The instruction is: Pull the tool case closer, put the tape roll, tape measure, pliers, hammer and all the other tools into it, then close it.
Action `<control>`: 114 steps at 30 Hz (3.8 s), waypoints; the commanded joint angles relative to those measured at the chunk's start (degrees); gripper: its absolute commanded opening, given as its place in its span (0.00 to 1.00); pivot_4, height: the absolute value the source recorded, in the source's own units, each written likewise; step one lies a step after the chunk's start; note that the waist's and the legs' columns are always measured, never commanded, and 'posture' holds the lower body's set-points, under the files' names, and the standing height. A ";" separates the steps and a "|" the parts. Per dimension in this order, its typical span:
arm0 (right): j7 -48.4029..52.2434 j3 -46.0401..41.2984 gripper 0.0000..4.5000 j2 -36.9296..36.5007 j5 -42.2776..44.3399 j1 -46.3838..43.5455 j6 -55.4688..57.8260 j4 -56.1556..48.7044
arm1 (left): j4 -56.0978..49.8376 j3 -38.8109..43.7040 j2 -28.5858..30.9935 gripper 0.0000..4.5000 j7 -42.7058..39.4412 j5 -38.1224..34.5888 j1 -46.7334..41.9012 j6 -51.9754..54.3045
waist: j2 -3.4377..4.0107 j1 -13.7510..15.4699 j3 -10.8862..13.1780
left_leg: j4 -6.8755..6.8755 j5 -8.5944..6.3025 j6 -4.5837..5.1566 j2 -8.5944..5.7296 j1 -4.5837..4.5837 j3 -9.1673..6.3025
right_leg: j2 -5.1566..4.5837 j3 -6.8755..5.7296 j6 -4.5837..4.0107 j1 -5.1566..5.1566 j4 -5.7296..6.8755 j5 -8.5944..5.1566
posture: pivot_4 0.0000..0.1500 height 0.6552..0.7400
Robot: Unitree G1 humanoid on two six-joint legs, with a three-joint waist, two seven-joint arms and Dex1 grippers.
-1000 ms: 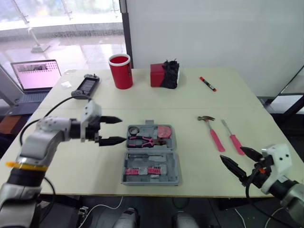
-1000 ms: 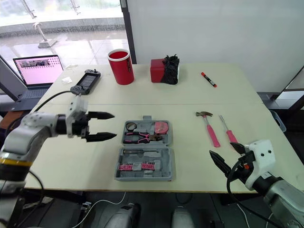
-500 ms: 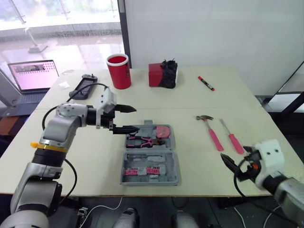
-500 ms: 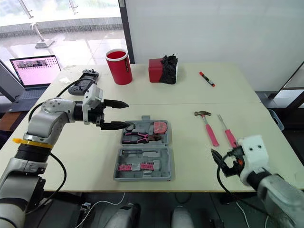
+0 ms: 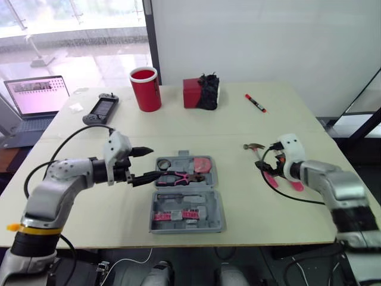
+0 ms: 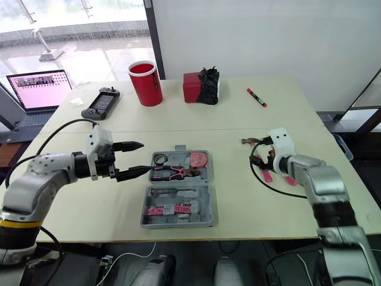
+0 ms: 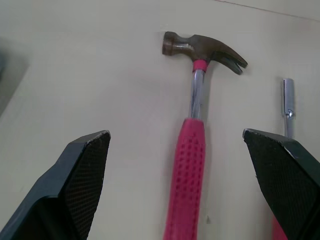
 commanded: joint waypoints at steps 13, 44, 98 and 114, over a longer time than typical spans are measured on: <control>-0.89 -1.33 0.88 13.04 -10.27 -22.38 -23.35 48.18 | -11.34 6.81 -0.45 1.00 11.05 -3.04 8.57 3.38 | 0.00 -0.70 0.00 | -0.07 0.25 -0.42 0.00 0.00 0.09 | 0.00 0.10 0.05 -0.10 0.04 0.12 | 1.00 1.00; -5.04 -8.52 0.22 15.90 -0.57 22.79 26.05 -36.30 | -2.19 -2.36 -3.85 1.00 6.36 -2.28 -0.15 -1.16 | 0.00 -0.04 -0.05 | -0.12 0.26 -0.44 0.02 -0.01 0.06 | 0.03 0.11 0.04 -0.16 0.05 0.12 | 1.00 1.00; 60.22 22.19 0.00 -21.93 -15.30 -1.78 -34.42 -20.10 | -8.55 2.17 -2.99 1.00 11.46 -2.10 10.02 -2.56 | -0.11 -0.16 -0.01 | -0.14 0.31 -0.56 0.08 0.02 0.17 | -0.02 0.19 0.01 -0.17 -0.01 0.18 | 1.00 1.00; 17.66 1.12 0.00 -2.73 -12.59 7.36 22.61 -20.36 | -10.67 2.34 -2.81 1.00 10.83 -1.90 8.46 -5.41 | -0.15 1.46 -0.04 | -0.12 0.30 -0.54 0.00 -0.21 0.24 | -0.10 0.20 0.02 -0.40 -0.02 0.19 | 1.00 1.00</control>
